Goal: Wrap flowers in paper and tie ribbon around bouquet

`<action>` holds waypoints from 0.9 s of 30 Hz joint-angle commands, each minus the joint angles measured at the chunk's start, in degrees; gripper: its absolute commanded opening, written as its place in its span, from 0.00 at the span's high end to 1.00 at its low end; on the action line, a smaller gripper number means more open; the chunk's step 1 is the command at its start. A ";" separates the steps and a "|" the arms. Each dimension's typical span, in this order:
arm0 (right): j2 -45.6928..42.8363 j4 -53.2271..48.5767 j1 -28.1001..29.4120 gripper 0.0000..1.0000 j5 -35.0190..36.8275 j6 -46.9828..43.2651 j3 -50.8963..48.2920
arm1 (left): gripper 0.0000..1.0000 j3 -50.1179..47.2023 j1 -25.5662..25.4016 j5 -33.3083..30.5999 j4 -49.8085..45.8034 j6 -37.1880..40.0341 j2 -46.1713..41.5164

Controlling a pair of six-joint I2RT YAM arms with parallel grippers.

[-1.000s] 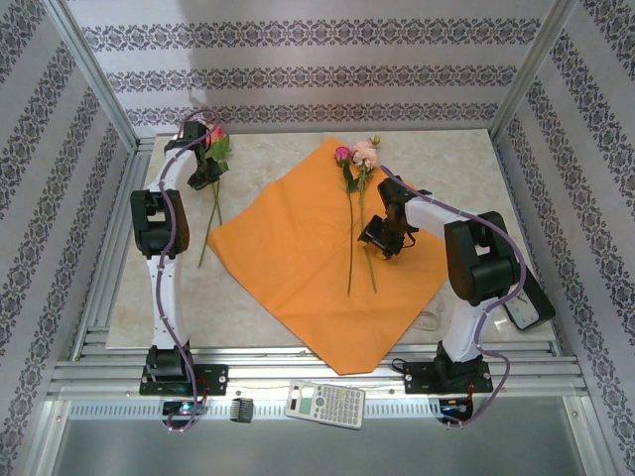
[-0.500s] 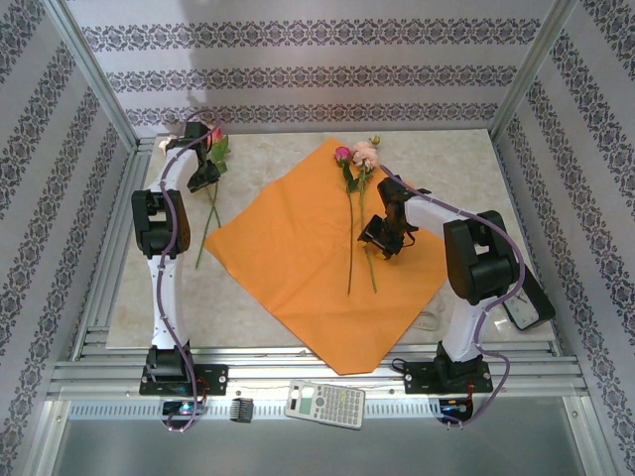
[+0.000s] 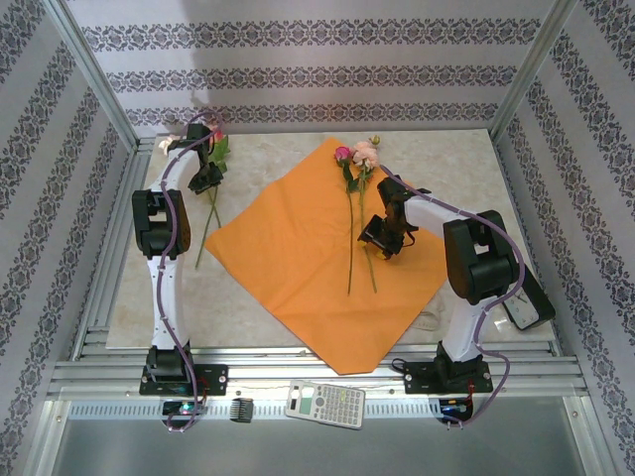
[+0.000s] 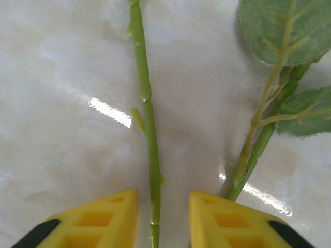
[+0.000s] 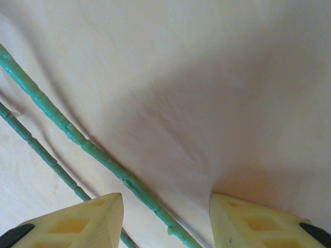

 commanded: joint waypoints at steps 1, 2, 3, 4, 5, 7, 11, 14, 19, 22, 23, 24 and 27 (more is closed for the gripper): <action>1.53 -0.60 -0.12 0.52 -0.29 -0.77 0.33 | 0.75 -0.68 -0.32 0.26 -2.35 -0.11 0.86; 1.53 -0.67 -0.17 0.52 -0.26 -0.79 0.27 | 0.78 -0.60 -0.32 0.47 -2.49 -0.14 1.06; 1.53 -0.68 -0.15 0.52 -0.26 -0.73 0.26 | 0.82 -0.74 -0.32 0.61 -2.57 -0.14 1.02; 1.61 -0.60 -0.26 0.52 -0.26 -0.74 0.16 | 0.85 -1.12 -0.32 0.62 -2.63 -0.21 0.81; 1.59 -0.59 -0.21 0.52 -0.26 -0.73 0.10 | 0.87 -1.63 -0.32 0.51 -2.61 -0.23 0.45; 1.68 -0.42 -0.14 0.52 -0.35 -0.67 0.07 | 0.91 -3.58 -0.32 0.08 -1.75 -0.23 -0.90; 1.79 -0.44 -0.26 0.52 -0.18 -0.74 0.17 | 1.00 -6.82 -0.33 -1.97 -0.40 0.07 -4.71; 1.79 -0.42 -0.26 0.52 -0.17 -0.87 0.18 | 1.00 -8.46 -0.39 -4.32 1.15 0.62 -8.88; 1.79 -0.27 -0.14 0.52 -0.31 -1.02 0.18 | 1.00 -9.64 -1.50 -10.77 3.43 3.77 -16.32; 1.69 -0.29 -0.14 0.52 -0.28 -1.15 0.26 | 1.00 -10.29 -2.50 -14.12 4.06 6.13 -19.97; 1.64 -0.24 -0.10 0.52 -0.35 -1.16 0.22 | 1.00 -10.26 -2.79 -14.80 3.62 6.61 -20.95; 1.60 -0.25 -0.11 0.51 -0.35 -1.20 0.35 | 1.00 -10.17 -3.13 -15.92 3.10 7.15 -21.86; 1.61 -0.16 -0.02 0.51 -0.52 -1.23 0.35 | 1.00 -11.44 -5.31 -23.78 2.74 9.71 -26.19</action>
